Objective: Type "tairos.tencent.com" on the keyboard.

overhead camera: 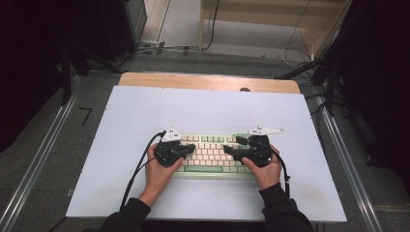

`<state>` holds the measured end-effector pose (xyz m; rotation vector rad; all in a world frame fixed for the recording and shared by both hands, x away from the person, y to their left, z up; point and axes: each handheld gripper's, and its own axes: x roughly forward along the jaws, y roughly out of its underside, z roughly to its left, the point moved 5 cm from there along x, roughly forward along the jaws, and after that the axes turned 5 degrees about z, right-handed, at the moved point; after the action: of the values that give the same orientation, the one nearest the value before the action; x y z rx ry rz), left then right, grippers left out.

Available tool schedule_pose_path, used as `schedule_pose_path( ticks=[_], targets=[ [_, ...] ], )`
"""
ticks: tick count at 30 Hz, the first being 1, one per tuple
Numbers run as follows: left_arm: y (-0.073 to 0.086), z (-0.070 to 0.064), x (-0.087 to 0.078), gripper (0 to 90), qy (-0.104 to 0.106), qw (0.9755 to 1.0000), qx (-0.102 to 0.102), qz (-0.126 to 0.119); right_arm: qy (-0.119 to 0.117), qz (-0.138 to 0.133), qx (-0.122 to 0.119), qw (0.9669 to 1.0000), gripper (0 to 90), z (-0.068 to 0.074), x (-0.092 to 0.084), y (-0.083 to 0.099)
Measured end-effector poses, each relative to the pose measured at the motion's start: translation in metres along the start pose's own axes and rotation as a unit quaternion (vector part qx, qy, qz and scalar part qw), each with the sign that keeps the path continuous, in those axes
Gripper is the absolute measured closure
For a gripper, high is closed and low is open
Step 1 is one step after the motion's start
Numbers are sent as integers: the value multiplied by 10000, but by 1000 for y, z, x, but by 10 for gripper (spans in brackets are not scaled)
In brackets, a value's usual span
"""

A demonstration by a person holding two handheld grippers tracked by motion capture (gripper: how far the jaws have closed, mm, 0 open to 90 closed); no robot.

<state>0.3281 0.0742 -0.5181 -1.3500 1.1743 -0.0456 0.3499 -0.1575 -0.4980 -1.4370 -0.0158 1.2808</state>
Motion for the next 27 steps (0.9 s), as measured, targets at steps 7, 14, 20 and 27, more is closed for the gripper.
schedule_pose_path(
  ticks=[7, 14, 20, 27],
  targets=[
    [-11, 0, -27, 652, 487, 9959, -297, -695, 8, 7, 5, 10000, 285, 0, 0, 0],
    [-3, 9, -42, 519, 550, 9934, -553, -842, 11, -10, -15, 10000, 285, 0, 0, 0],
    [8, 14, -56, 478, 504, 9925, -643, -913, 15, -4, -16, 10000, 287, 0, -1, 0],
    [19, 19, -72, 460, 213, 9922, -597, -1071, -69, -16, -145, 9999, 440, 3, -1, 1]
  ],
)
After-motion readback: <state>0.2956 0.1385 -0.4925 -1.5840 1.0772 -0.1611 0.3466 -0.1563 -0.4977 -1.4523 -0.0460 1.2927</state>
